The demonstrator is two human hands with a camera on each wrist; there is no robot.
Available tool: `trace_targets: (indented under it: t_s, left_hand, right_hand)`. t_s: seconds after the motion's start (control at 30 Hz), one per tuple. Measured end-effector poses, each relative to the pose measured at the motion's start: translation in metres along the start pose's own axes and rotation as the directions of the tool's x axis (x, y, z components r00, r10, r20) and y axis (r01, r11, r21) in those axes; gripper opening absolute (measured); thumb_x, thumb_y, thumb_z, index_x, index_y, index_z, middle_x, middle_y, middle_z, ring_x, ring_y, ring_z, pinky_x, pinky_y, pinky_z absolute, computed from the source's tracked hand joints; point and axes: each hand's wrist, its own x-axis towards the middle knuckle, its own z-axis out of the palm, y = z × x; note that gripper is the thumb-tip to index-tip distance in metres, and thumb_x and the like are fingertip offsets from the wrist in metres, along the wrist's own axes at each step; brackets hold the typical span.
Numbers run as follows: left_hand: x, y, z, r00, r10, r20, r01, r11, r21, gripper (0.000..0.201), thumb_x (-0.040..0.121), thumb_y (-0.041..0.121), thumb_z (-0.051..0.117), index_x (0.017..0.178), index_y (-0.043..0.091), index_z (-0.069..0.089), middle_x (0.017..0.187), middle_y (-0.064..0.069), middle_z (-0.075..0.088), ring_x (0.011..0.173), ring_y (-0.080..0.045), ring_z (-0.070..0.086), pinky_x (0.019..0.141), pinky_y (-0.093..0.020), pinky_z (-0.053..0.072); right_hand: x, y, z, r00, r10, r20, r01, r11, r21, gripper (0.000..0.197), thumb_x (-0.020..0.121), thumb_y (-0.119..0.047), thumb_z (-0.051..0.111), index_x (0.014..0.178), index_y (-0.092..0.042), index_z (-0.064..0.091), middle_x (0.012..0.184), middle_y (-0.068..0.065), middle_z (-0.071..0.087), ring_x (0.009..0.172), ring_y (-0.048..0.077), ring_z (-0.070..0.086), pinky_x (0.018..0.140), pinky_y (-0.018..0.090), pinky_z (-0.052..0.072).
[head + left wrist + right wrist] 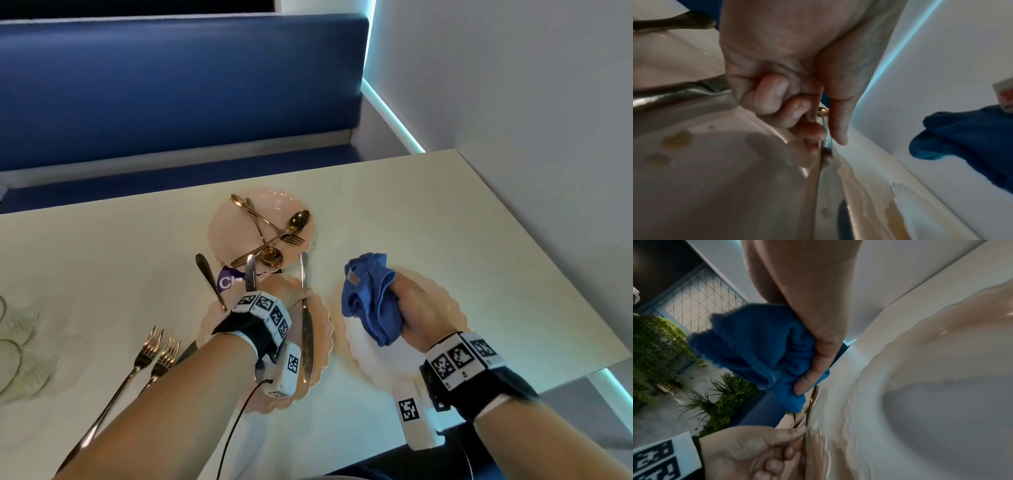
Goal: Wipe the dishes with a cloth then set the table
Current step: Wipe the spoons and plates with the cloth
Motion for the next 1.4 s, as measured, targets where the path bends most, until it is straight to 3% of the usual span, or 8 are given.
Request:
trace_targets:
  t_s: [0.1, 0.23, 0.37, 0.57, 0.8, 1.07, 1.3, 1.4]
  left_hand:
    - [0.0, -0.002, 0.0, 1.0, -0.007, -0.009, 0.007, 0.996, -0.086, 0.026, 0.087, 0.028, 0.06, 0.1, 0.007, 0.069, 0.103, -0.011, 0.068, 0.099, -0.027, 0.062, 0.095, -0.037, 0.047]
    - [0.0, -0.009, -0.004, 0.997, -0.042, -0.061, 0.02, 0.944, -0.331, 0.018, 0.088, 0.015, 0.06, 0.099, 0.003, 0.067, 0.087, -0.007, 0.061, 0.085, -0.021, 0.055, 0.079, -0.031, 0.044]
    - [-0.004, -0.014, -0.019, 0.993, 0.019, -0.113, -0.073, 0.866, -0.495, 0.013, 0.091, 0.014, 0.055, 0.079, 0.012, 0.062, 0.072, -0.004, 0.057, 0.065, -0.017, 0.05, 0.06, -0.024, 0.042]
    - [-0.026, -0.007, -0.048, 0.938, 0.166, -0.306, -0.32, 0.755, -0.572, 0.012, 0.091, 0.009, 0.055, 0.081, 0.009, 0.062, 0.074, -0.003, 0.058, 0.069, -0.01, 0.052, 0.067, -0.02, 0.045]
    - [-0.037, -0.035, -0.11, 0.958, 0.114, -0.261, -0.276, 0.603, -0.749, 0.024, 0.091, 0.026, 0.057, 0.079, 0.006, 0.062, 0.06, -0.001, 0.044, 0.051, -0.011, 0.036, 0.049, -0.022, 0.029]
    - [-0.044, -0.062, -0.147, 0.943, -0.063, -0.327, -0.277, 0.395, -0.876, 0.023, 0.095, 0.016, 0.05, 0.078, 0.007, 0.061, 0.06, 0.0, 0.047, 0.045, -0.004, 0.044, 0.044, -0.016, 0.043]
    - [-0.058, -0.104, -0.156, 0.957, -0.056, -0.283, -0.26, 0.264, -0.929, 0.014, 0.09, 0.01, 0.055, 0.081, 0.004, 0.065, 0.063, -0.002, 0.061, 0.049, -0.005, 0.059, 0.049, -0.016, 0.052]
    - [-0.07, -0.116, -0.157, 0.972, -0.034, -0.235, -0.209, 0.347, -0.914, 0.014, 0.087, 0.004, 0.057, 0.077, 0.003, 0.067, 0.059, -0.004, 0.063, 0.045, -0.005, 0.055, 0.044, -0.014, 0.046]
  right_hand:
    - [0.0, 0.007, 0.006, 0.999, 0.005, 0.039, -0.004, 1.0, -0.015, 0.023, 0.099, -0.017, 0.039, 0.092, -0.005, 0.057, 0.073, 0.008, 0.063, 0.06, 0.013, 0.064, 0.055, 0.022, 0.054]
    - [0.011, 0.016, 0.014, 0.997, 0.059, 0.04, -0.055, 0.994, -0.099, 0.03, 0.094, -0.026, 0.052, 0.111, -0.004, 0.06, 0.099, 0.013, 0.062, 0.093, 0.025, 0.059, 0.09, 0.04, 0.046]
    - [0.028, 0.022, 0.035, 0.98, 0.14, 0.138, -0.124, 0.985, -0.119, 0.015, 0.097, -0.024, 0.047, 0.09, -0.015, 0.057, 0.08, 0.002, 0.053, 0.076, 0.012, 0.052, 0.075, 0.025, 0.04]
    - [0.044, 0.023, 0.101, 0.974, 0.013, 0.224, 0.089, 0.895, -0.438, 0.024, 0.096, -0.024, 0.049, 0.117, -0.011, 0.05, 0.107, 0.01, 0.062, 0.094, 0.017, 0.06, 0.088, 0.03, 0.049]
    - [0.048, 0.021, 0.135, 0.888, -0.193, 0.416, 0.429, 0.671, -0.605, 0.023, 0.092, -0.02, 0.057, 0.103, 0.0, 0.061, 0.102, 0.019, 0.068, 0.092, 0.026, 0.064, 0.088, 0.038, 0.05]
    - [0.043, 0.02, 0.124, 0.85, 0.011, 0.527, 0.386, 0.668, -0.636, 0.014, 0.09, -0.017, 0.06, 0.101, -0.009, 0.063, 0.092, 0.006, 0.07, 0.083, 0.013, 0.065, 0.078, 0.026, 0.051]
    - [0.061, -0.004, 0.115, 0.934, -0.12, 0.335, 0.287, 0.812, -0.508, 0.016, 0.091, -0.018, 0.058, 0.102, -0.01, 0.065, 0.092, 0.011, 0.071, 0.079, 0.02, 0.067, 0.065, 0.027, 0.053]
    - [0.077, -0.015, 0.119, 0.943, -0.248, 0.223, 0.325, 0.83, -0.453, 0.019, 0.091, -0.022, 0.058, 0.103, -0.008, 0.064, 0.096, 0.015, 0.07, 0.084, 0.029, 0.066, 0.069, 0.037, 0.055]
